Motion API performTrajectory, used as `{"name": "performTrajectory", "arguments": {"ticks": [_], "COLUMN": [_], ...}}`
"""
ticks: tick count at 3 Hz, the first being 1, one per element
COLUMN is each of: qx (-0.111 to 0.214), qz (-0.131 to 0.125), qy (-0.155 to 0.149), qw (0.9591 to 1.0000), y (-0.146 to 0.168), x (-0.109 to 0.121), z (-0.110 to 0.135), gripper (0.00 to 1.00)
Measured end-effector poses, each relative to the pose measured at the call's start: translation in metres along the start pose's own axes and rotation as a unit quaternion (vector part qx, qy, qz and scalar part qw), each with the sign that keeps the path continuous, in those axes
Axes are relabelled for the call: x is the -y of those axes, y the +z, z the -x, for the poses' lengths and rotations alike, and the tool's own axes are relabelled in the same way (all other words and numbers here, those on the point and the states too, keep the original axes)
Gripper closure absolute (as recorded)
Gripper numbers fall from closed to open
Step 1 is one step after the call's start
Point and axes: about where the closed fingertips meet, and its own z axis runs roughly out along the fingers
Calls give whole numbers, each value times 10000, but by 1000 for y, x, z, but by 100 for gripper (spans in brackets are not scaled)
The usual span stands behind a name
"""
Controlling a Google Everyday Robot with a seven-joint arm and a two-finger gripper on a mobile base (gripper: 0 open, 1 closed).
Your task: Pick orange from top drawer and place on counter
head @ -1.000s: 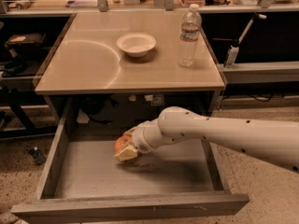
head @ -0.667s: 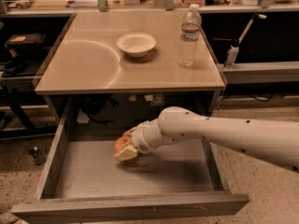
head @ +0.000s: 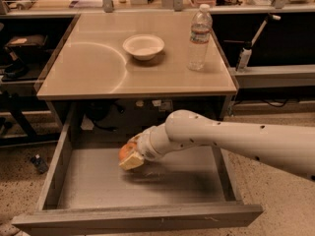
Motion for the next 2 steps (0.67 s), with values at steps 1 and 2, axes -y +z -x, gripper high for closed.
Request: {"name": "performTrajectory", "arguments": {"ticks": [1,2], "qx": [-25,-10], "qz": [54,3], "qy": [-163,-221], "qw": [9998,9998], "y": [-15,-34], "x": [-20,-40], "z": [27,63], "gripper": [100,100]}}
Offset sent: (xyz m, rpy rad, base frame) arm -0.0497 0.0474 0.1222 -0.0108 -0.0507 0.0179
